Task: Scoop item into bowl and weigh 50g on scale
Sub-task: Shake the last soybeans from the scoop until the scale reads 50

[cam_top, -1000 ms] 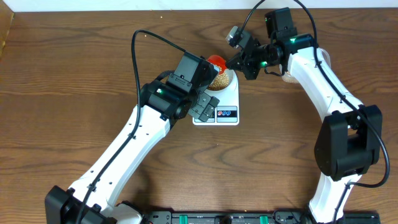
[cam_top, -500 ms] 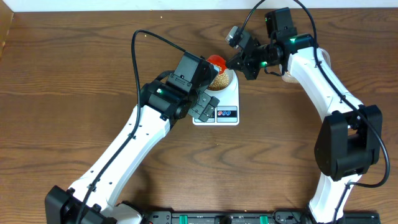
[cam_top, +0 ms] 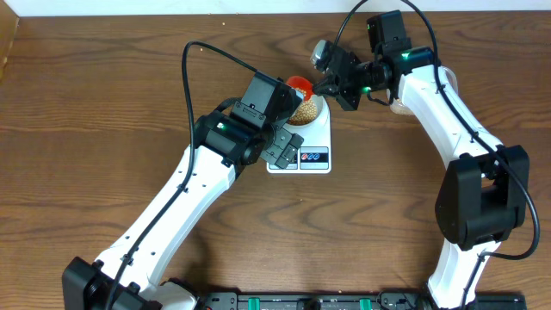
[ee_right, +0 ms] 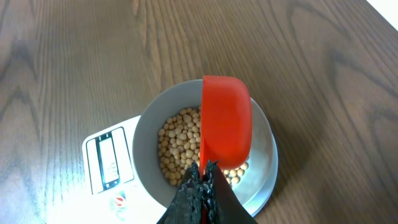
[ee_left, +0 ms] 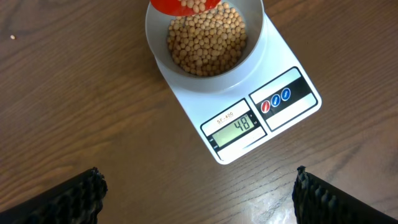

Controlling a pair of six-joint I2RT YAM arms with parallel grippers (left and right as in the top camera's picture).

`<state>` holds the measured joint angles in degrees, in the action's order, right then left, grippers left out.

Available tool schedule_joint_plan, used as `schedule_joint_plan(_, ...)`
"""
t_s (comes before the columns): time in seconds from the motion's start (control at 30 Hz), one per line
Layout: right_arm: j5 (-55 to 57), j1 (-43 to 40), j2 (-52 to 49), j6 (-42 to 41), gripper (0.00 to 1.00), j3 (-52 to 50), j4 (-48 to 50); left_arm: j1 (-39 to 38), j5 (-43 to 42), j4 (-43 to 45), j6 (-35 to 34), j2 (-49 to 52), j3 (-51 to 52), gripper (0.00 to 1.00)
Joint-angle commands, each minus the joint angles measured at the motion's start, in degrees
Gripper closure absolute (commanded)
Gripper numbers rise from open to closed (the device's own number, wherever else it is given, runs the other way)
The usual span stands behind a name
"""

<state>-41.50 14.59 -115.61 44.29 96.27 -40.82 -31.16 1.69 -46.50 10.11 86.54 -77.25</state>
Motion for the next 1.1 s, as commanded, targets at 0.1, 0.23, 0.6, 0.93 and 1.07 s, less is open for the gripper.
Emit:
schedule_joint_plan(0.1,-0.8,0.4,1.2,3.1,0.99,0.2,0.1,0.2,0.3,-0.2,-0.5,0.0,0.4,0.02)
schedule_joint_plan(0.23,-0.8,0.4,1.2,3.7,0.99,0.2,0.2,0.2,0.3,-0.2,-0.5,0.0,0.4,0.02)
schedule_joint_plan(0.6,-0.9,0.4,1.2,3.9,0.99,0.2,0.2,0.2,0.3,-0.2,-0.5,0.0,0.4,0.02)
schedule_joint_plan(0.93,-0.9,0.4,1.2,-6.2,0.99,0.2,-0.6,0.2,0.3,-0.2,-0.5,0.0,0.4,0.02)
schedule_joint_plan(1.07,-0.9,0.4,1.2,-6.6,0.99,0.2,-1.2,0.2,0.3,-0.2,-0.5,0.0,0.4,0.02)
